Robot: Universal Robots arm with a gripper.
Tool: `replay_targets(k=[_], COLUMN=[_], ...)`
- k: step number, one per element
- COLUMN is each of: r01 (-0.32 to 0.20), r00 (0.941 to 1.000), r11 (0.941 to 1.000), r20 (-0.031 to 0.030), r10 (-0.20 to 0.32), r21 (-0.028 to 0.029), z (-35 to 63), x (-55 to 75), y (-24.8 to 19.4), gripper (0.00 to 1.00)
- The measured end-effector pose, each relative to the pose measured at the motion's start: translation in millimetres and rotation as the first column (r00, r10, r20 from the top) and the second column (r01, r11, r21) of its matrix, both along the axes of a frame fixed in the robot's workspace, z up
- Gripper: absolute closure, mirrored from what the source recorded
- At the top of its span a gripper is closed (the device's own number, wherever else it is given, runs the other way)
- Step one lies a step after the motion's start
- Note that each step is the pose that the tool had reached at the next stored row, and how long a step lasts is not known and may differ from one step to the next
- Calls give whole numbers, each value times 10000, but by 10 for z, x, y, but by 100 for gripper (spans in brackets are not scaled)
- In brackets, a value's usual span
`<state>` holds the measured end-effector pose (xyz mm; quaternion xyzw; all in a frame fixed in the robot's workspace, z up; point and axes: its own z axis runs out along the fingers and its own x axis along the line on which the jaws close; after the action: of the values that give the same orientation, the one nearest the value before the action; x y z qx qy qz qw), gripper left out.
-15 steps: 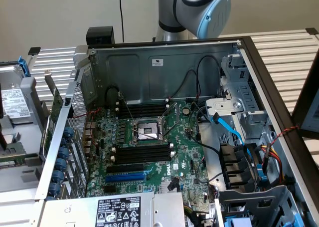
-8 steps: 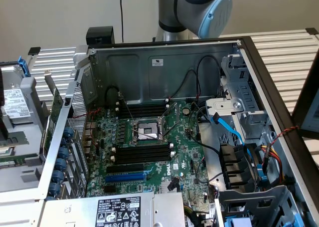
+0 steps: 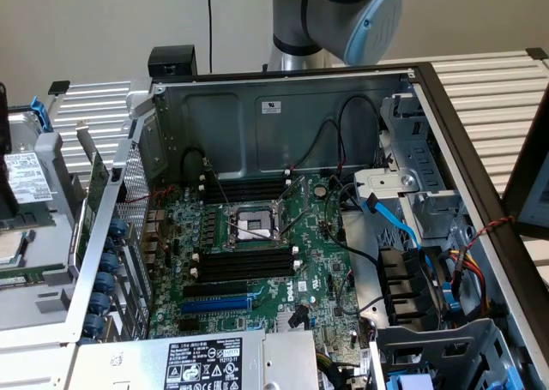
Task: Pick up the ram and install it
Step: 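Pick up the ram and move it above insertion slot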
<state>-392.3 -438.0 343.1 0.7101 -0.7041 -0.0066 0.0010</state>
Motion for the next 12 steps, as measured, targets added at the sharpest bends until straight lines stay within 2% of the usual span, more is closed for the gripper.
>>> replay_targets(k=[6,9,12], r01=[0,1,0], r00=[10000,10000,10000], r11=[10000,10000,10000], r20=[-1,-6,-11], r10=[0,-1,0], r21=[34,38,38], z=[274,411,501], x=[201,320,451], y=[-65,-84,-96], gripper=[88,88,88])
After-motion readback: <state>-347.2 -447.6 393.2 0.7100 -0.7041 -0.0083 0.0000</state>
